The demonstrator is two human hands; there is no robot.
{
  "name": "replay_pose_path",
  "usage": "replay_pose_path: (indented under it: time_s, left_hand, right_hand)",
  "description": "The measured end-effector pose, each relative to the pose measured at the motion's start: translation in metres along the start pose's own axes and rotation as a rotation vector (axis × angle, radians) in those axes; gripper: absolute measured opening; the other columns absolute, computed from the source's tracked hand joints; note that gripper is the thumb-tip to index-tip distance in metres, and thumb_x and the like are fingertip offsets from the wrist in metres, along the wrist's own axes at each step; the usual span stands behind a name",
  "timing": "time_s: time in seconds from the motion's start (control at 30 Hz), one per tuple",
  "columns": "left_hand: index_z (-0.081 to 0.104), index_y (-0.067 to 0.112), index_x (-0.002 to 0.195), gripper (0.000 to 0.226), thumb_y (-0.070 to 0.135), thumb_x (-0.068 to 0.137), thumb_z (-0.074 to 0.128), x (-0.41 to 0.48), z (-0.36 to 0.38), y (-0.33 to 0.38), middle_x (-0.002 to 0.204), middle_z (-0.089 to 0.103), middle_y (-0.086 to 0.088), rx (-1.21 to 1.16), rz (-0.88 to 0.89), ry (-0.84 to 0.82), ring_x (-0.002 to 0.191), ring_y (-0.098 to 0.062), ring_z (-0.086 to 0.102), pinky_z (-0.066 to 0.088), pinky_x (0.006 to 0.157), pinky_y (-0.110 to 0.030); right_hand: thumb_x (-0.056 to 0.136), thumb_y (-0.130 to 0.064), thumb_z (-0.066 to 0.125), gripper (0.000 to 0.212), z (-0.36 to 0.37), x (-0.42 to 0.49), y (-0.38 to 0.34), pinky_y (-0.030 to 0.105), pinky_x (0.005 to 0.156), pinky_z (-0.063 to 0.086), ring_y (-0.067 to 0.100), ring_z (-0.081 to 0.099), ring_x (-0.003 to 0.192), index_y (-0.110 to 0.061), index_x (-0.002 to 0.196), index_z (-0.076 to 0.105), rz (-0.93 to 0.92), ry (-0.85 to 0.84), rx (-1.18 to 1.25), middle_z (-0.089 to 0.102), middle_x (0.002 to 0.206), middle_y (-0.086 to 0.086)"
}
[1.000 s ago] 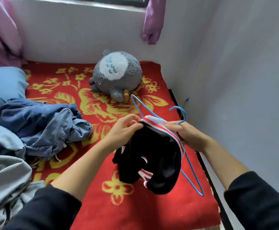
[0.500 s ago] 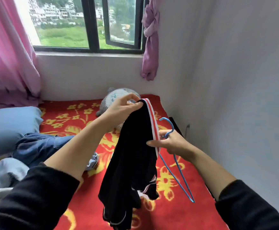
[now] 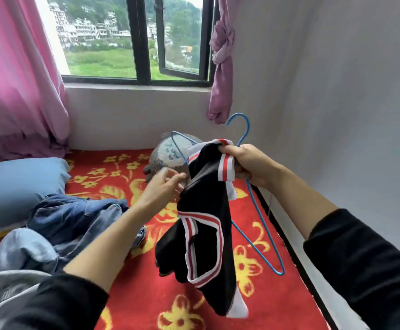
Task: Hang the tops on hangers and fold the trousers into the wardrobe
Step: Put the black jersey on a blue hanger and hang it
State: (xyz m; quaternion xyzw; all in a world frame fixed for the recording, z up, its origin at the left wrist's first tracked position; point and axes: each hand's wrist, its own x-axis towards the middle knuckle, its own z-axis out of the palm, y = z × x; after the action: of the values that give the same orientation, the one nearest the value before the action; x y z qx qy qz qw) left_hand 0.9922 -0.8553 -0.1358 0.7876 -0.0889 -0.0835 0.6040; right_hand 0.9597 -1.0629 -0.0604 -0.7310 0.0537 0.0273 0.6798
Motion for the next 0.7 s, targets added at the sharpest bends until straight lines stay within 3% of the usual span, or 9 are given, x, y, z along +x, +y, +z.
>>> replay_pose_path:
  time_s: [0.07,0.17,0.23,0.3,0.4,0.47,0.57,0.63,0.7]
  left_hand:
    - [0.067,0.035,0.099,0.028,0.054,0.090,0.049,-0.016,0.003,-0.016,0.097,0.070,0.008,-0.210,-0.150,-0.269,0.086,-0.005,0.066,0.048,0.081,-0.031]
    - [0.062,0.035,0.118,0.041,0.050,0.081,0.068,-0.030,0.010,-0.034,0.112,0.069,0.015,-0.161,-0.016,-0.449,0.103,-0.001,0.063,0.049,0.085,-0.026]
    - [0.070,0.021,0.098,0.010,0.018,0.089,0.066,-0.027,0.016,-0.030,0.085,0.072,0.016,-0.138,0.166,-0.268,0.078,0.006,0.063,0.048,0.070,-0.018]
    - [0.070,0.019,0.088,0.022,0.000,0.091,0.058,-0.017,0.012,-0.016,0.071,0.067,0.019,-0.129,0.280,-0.085,0.067,0.009,0.056,0.046,0.065,-0.015]
    - [0.069,0.012,0.084,0.011,0.006,0.089,0.062,-0.004,0.000,0.007,0.071,0.061,0.009,0.081,0.396,-0.072,0.063,-0.003,0.051,0.041,0.060,-0.021]
    - [0.068,0.012,0.082,0.008,0.012,0.089,0.064,0.002,0.000,0.019,0.066,0.057,0.005,0.229,0.403,-0.089,0.054,-0.004,0.043,0.036,0.053,-0.022]
    - [0.071,0.014,0.085,0.006,0.013,0.087,0.066,0.006,0.013,0.035,0.074,0.068,-0.005,0.298,0.401,-0.099,0.060,-0.011,0.053,0.047,0.062,-0.031]
    - [0.072,0.010,0.086,0.004,0.012,0.086,0.068,0.007,0.024,0.042,0.083,0.071,-0.014,0.279,0.397,-0.148,0.071,-0.015,0.058,0.052,0.076,-0.038]
    - [0.072,0.009,0.082,0.004,0.013,0.084,0.071,0.006,0.031,0.043,0.079,0.070,-0.019,0.251,0.413,-0.174,0.069,-0.016,0.055,0.050,0.073,-0.039]
  right_hand:
    - [0.096,-0.024,0.054,0.040,0.001,0.003,-0.004,0.017,0.033,0.021,0.007,0.027,0.034,-0.018,0.061,0.036,0.001,0.023,0.003,0.030,0.046,-0.003]
    - [0.096,-0.024,0.054,0.038,-0.001,0.005,-0.007,0.018,0.034,0.019,0.008,0.025,0.035,-0.018,0.063,0.037,0.004,0.087,0.053,0.028,0.051,0.000]
    - [0.093,-0.025,0.057,0.034,-0.003,0.005,-0.007,0.018,0.037,0.020,0.011,0.028,0.040,-0.018,0.065,0.039,0.011,0.151,0.053,0.030,0.055,0.002]
    - [0.089,-0.023,0.062,0.031,-0.010,0.003,-0.003,0.023,0.045,0.023,0.016,0.032,0.050,-0.016,0.066,0.043,-0.008,0.272,-0.065,0.034,0.060,0.003]
    - [0.081,-0.019,0.071,0.033,-0.025,-0.001,0.013,0.023,0.044,0.025,0.013,0.030,0.049,-0.015,0.060,0.045,-0.087,0.432,-0.245,0.033,0.055,0.000]
    - [0.075,-0.009,0.070,0.013,-0.028,-0.008,0.028,0.018,0.038,0.025,0.009,0.031,0.044,-0.014,0.073,0.058,-0.061,0.370,-0.215,0.038,0.057,-0.002]
    - [0.067,0.009,0.060,0.045,-0.020,-0.017,0.059,0.016,0.035,0.023,0.004,0.034,0.043,-0.020,0.100,0.066,0.052,0.061,-0.106,0.043,0.058,-0.007]
    - [0.068,0.009,0.065,0.044,-0.007,-0.023,0.075,0.013,0.035,0.028,0.000,0.043,0.042,-0.025,0.097,0.067,0.110,-0.097,-0.093,0.051,0.055,-0.012]
    - [0.075,-0.002,0.072,0.022,0.006,-0.025,0.085,0.013,0.037,0.033,0.001,0.052,0.045,-0.023,0.077,0.067,0.133,-0.090,-0.045,0.061,0.060,-0.010]
